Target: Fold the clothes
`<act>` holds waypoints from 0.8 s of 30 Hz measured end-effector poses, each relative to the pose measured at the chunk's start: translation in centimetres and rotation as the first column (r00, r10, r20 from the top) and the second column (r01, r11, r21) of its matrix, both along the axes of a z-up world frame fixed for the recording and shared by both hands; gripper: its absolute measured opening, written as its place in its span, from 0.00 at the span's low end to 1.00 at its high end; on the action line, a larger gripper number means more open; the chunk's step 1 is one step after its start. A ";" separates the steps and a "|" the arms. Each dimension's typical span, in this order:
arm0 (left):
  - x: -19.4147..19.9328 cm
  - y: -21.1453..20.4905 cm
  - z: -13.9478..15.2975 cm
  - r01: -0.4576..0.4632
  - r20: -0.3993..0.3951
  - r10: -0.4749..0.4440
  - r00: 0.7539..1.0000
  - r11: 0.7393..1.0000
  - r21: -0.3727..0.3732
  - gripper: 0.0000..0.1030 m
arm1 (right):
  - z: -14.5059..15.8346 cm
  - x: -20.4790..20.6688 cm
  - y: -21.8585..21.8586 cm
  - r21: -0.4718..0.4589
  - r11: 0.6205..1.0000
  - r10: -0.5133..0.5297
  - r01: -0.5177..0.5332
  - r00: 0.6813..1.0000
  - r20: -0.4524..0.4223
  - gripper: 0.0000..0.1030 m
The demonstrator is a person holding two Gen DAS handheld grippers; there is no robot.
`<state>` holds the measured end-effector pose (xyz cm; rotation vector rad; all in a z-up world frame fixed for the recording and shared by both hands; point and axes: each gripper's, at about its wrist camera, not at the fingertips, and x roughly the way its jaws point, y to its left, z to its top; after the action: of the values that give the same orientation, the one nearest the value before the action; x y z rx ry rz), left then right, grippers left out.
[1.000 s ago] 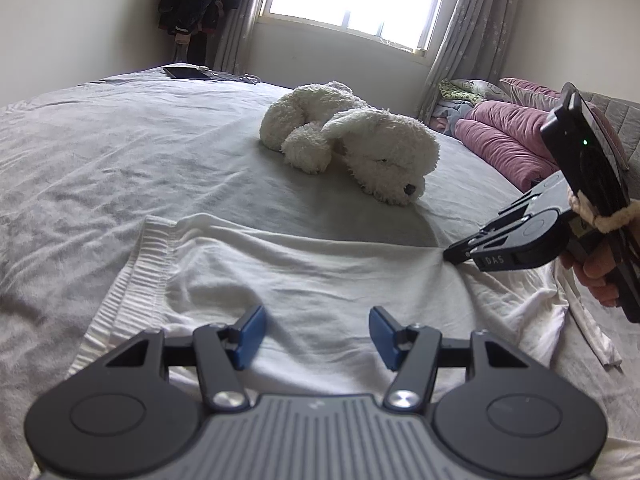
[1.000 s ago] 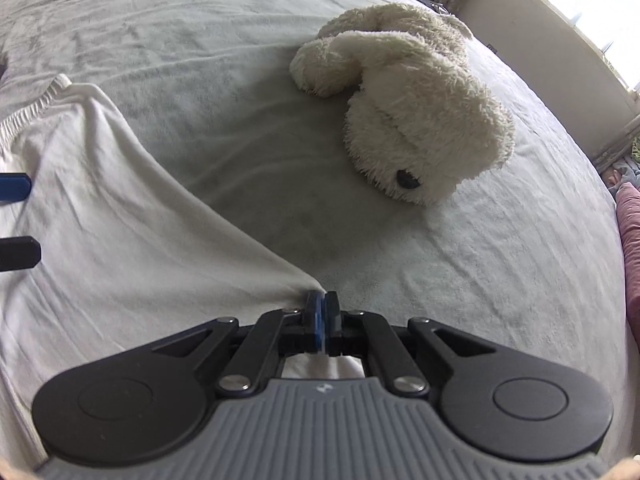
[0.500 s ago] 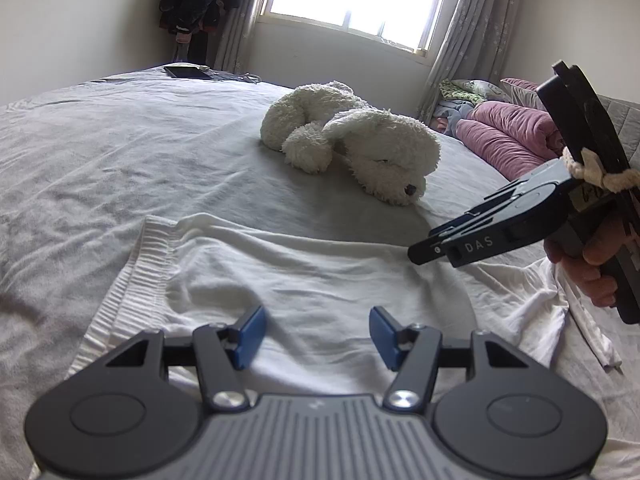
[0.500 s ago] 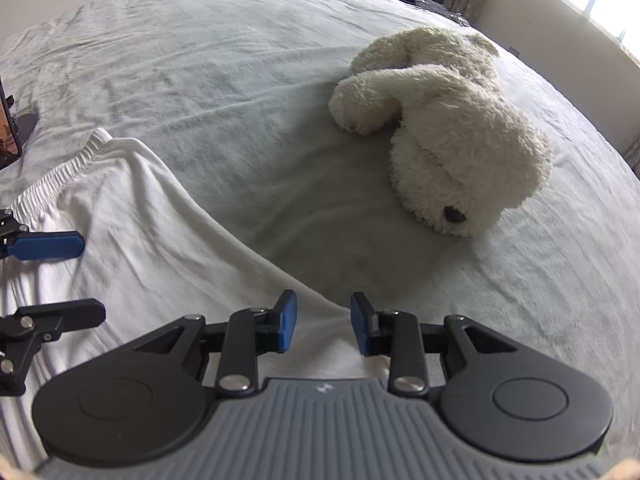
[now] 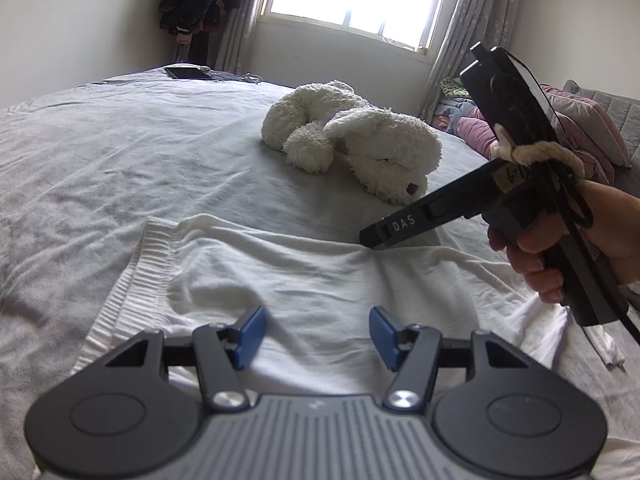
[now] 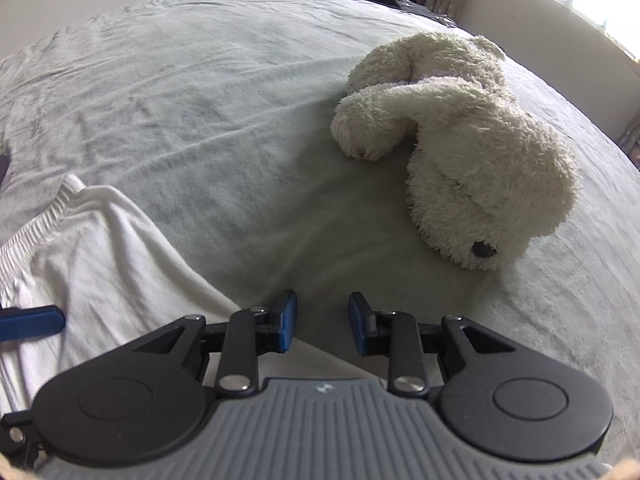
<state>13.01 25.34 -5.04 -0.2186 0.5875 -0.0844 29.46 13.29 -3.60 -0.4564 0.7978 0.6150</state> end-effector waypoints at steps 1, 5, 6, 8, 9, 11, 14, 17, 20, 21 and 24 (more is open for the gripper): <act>0.0 0.0 0.0 -0.001 -0.001 0.001 1.000 1.000 -0.003 0.58 | 0.3 -0.1 -0.5 0.012 1.000 -0.012 0.012 1.000 0.005 0.30; -0.2 0.0 0.3 -0.002 -0.001 0.002 1.000 1.000 -0.021 0.58 | 1.3 -0.4 -3.8 0.037 0.996 -0.084 0.084 0.996 -0.018 0.31; -0.3 -0.1 0.4 0.001 -0.001 -0.001 1.000 1.000 -0.024 0.58 | 1.6 -0.5 -4.7 0.041 0.994 -0.101 0.102 0.995 -0.020 0.31; -0.4 -0.5 0.7 0.009 0.002 -0.009 1.000 1.000 -0.024 0.58 | 2.3 -0.9 -7.2 0.046 0.988 -0.144 0.145 0.989 -0.027 0.31; -0.5 -0.8 1.0 0.014 0.005 -0.014 1.000 1.000 -0.028 0.58 | 2.6 -1.0 -8.4 0.047 0.985 -0.166 0.168 0.986 -0.030 0.31; -0.7 -1.4 1.5 0.023 0.013 -0.023 1.000 0.999 -0.042 0.58 | 3.0 -1.5 -11.2 0.049 0.976 -0.213 0.214 0.976 -0.038 0.31; -0.9 -2.4 2.2 0.039 0.024 -0.037 0.999 0.997 -0.060 0.58 | 3.3 -2.5 -15.1 0.056 0.960 -0.273 0.275 0.961 -0.050 0.31; -1.1 -3.8 2.7 0.058 0.026 -0.057 0.998 0.996 -0.064 0.58 | 3.2 -3.9 -18.7 0.060 0.943 -0.323 0.326 0.945 -0.061 0.31; -1.4 -5.5 3.1 0.091 0.028 -0.090 0.996 0.995 -0.036 0.58 | 2.7 -5.3 -21.9 0.057 0.928 -0.365 0.369 0.928 -0.079 0.31; -1.5 -6.2 3.2 0.103 0.029 -0.102 0.994 0.994 -0.027 0.58 | 2.5 -5.8 -22.8 0.058 0.923 -0.375 0.380 0.923 -0.088 0.31; -1.9 -8.0 3.4 0.144 0.023 -0.144 0.989 0.989 -0.009 0.58 | 1.8 -7.0 -25.5 0.065 0.910 -0.401 0.410 0.908 -0.121 0.31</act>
<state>11.14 17.34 -1.64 -0.1850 0.5798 -0.2299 22.41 -12.24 -1.82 -0.1656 0.9303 0.2847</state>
